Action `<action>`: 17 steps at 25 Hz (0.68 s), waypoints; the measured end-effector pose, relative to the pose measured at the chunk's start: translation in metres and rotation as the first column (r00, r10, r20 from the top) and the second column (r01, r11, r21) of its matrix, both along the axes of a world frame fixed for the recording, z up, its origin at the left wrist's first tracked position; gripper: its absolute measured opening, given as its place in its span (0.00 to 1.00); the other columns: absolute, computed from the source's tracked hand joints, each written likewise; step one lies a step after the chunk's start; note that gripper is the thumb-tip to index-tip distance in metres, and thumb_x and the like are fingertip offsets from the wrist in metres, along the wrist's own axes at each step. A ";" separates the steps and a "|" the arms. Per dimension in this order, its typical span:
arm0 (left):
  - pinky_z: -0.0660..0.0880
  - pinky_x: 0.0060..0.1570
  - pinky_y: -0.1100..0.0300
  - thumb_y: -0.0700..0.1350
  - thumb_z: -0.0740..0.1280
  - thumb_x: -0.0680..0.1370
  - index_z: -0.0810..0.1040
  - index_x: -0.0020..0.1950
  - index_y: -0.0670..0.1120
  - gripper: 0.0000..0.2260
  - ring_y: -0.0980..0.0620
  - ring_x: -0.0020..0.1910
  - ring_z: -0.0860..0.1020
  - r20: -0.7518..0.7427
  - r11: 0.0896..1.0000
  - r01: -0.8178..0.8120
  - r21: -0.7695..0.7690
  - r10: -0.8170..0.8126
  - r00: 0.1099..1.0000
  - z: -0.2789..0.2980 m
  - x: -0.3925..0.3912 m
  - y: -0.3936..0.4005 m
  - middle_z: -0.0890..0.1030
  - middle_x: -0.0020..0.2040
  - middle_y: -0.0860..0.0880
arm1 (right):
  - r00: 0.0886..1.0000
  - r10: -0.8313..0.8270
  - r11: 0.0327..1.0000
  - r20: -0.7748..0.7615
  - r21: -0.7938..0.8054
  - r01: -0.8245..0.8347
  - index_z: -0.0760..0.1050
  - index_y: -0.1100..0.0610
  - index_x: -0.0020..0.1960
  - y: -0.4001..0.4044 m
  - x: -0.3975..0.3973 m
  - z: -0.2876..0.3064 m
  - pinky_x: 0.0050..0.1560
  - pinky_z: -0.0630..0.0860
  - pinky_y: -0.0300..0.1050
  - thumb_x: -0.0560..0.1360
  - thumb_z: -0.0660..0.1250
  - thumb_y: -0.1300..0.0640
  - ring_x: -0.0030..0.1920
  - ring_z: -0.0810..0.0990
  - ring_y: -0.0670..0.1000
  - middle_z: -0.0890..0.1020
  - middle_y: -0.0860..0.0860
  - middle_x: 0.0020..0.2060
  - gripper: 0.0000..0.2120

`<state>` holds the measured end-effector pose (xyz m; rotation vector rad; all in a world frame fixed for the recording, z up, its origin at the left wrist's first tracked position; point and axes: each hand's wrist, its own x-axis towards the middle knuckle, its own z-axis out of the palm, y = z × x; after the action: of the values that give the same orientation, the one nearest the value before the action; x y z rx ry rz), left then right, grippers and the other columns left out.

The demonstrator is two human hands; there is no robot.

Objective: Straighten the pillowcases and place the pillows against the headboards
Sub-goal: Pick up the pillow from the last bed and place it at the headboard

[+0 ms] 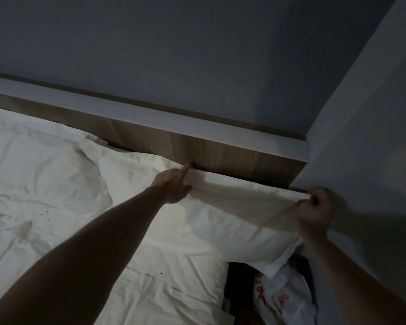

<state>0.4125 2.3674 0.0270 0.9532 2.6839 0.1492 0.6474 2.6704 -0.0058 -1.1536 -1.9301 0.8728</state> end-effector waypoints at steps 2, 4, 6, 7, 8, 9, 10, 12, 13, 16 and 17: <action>0.77 0.58 0.48 0.58 0.65 0.78 0.68 0.74 0.54 0.25 0.39 0.64 0.79 0.042 0.998 0.027 -0.052 -0.025 0.999 -0.001 -0.002 0.009 0.81 0.66 0.43 | 0.999 0.025 0.999 -0.035 0.040 -0.024 0.77 0.71 0.45 -0.007 0.003 0.009 0.41 0.61 0.42 0.70 0.55 0.66 0.40 0.74 0.58 0.80 0.69 0.40 0.14; 0.76 0.57 0.49 0.55 0.64 0.79 0.69 0.72 0.52 0.22 0.39 0.64 0.79 0.002 0.997 0.027 -0.072 -0.027 1.000 0.001 -0.004 0.017 0.81 0.64 0.42 | 0.997 0.030 0.999 -0.064 0.039 -0.027 0.77 0.74 0.44 -0.012 0.005 0.016 0.40 0.60 0.40 0.69 0.56 0.67 0.39 0.73 0.56 0.79 0.67 0.38 0.14; 0.76 0.56 0.48 0.52 0.64 0.79 0.66 0.75 0.50 0.24 0.38 0.62 0.80 -0.071 0.997 0.024 -0.072 -0.029 0.997 0.003 -0.003 0.020 0.81 0.63 0.41 | 0.997 -0.021 1.000 -0.078 -0.011 0.021 0.78 0.75 0.46 -0.008 0.005 0.016 0.44 0.64 0.42 0.69 0.56 0.66 0.41 0.75 0.60 0.80 0.68 0.41 0.16; 0.77 0.56 0.48 0.52 0.64 0.79 0.64 0.77 0.50 0.26 0.38 0.61 0.80 -0.081 0.997 -0.008 -0.082 0.001 0.997 0.002 -0.004 0.016 0.81 0.63 0.41 | 0.994 -0.073 0.996 -0.087 -0.053 0.068 0.79 0.74 0.48 -0.004 0.001 0.013 0.46 0.68 0.47 0.70 0.56 0.64 0.44 0.78 0.64 0.81 0.70 0.45 0.18; 0.77 0.56 0.48 0.54 0.64 0.79 0.61 0.79 0.50 0.29 0.38 0.62 0.80 -0.069 0.992 -0.072 -0.101 0.065 0.995 0.001 -0.007 0.010 0.81 0.63 0.41 | 0.988 -0.127 0.988 -0.090 -0.102 0.118 0.79 0.74 0.51 0.000 -0.004 0.008 0.50 0.71 0.52 0.71 0.56 0.64 0.50 0.80 0.67 0.82 0.71 0.49 0.18; 0.77 0.57 0.48 0.55 0.65 0.79 0.61 0.79 0.50 0.30 0.39 0.63 0.80 -0.052 0.982 -0.139 -0.130 0.133 0.990 0.000 -0.011 0.002 0.81 0.64 0.42 | 0.981 -0.172 0.973 -0.089 -0.173 0.155 0.80 0.74 0.53 0.003 -0.008 0.005 0.55 0.73 0.56 0.74 0.57 0.65 0.54 0.80 0.69 0.82 0.71 0.53 0.18; 0.76 0.57 0.49 0.56 0.65 0.79 0.62 0.79 0.50 0.29 0.39 0.63 0.80 -0.052 0.971 -0.179 -0.161 0.173 0.984 -0.001 -0.014 -0.007 0.81 0.64 0.42 | 0.978 -0.191 0.956 -0.077 -0.242 0.168 0.79 0.73 0.56 0.004 -0.013 0.003 0.59 0.73 0.57 0.76 0.58 0.66 0.57 0.80 0.69 0.82 0.71 0.55 0.16; 0.77 0.55 0.50 0.52 0.63 0.81 0.72 0.71 0.50 0.19 0.40 0.61 0.81 -0.116 0.966 -0.179 -0.185 0.160 0.980 -0.002 -0.020 -0.018 0.82 0.62 0.43 | 0.981 -0.188 0.943 -0.037 -0.286 0.170 0.78 0.73 0.57 0.000 -0.018 0.004 0.56 0.71 0.53 0.77 0.58 0.69 0.58 0.79 0.70 0.81 0.71 0.57 0.14; 0.77 0.54 0.50 0.49 0.61 0.81 0.77 0.65 0.49 0.14 0.40 0.58 0.82 -0.167 0.971 -0.180 -0.160 0.153 0.974 0.000 -0.019 -0.021 0.83 0.60 0.43 | 0.983 -0.180 0.959 -0.040 -0.230 0.166 0.78 0.74 0.56 -0.010 -0.018 0.005 0.52 0.69 0.49 0.76 0.58 0.70 0.56 0.79 0.70 0.80 0.72 0.55 0.14; 0.77 0.48 0.50 0.47 0.59 0.81 0.79 0.58 0.50 0.11 0.37 0.51 0.83 -0.229 0.970 -0.226 0.087 0.240 0.943 0.006 -0.011 -0.029 0.85 0.52 0.41 | 0.989 -0.005 0.992 -0.149 0.122 0.023 0.74 0.72 0.59 -0.064 -0.016 0.009 0.49 0.71 0.38 0.71 0.61 0.73 0.49 0.75 0.60 0.76 0.69 0.56 0.16; 0.76 0.46 0.50 0.48 0.59 0.81 0.78 0.59 0.51 0.11 0.37 0.50 0.83 -0.198 0.957 -0.236 0.167 0.267 0.943 0.006 -0.008 -0.032 0.85 0.51 0.41 | 0.983 0.118 0.985 -0.143 0.145 -0.097 0.72 0.69 0.63 -0.087 -0.020 0.011 0.48 0.74 0.38 0.73 0.63 0.73 0.48 0.74 0.55 0.75 0.65 0.58 0.19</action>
<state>0.4050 2.3356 0.0326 0.6929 3.0295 0.3083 0.6274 2.5837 0.0047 -0.8838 -1.9091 0.8448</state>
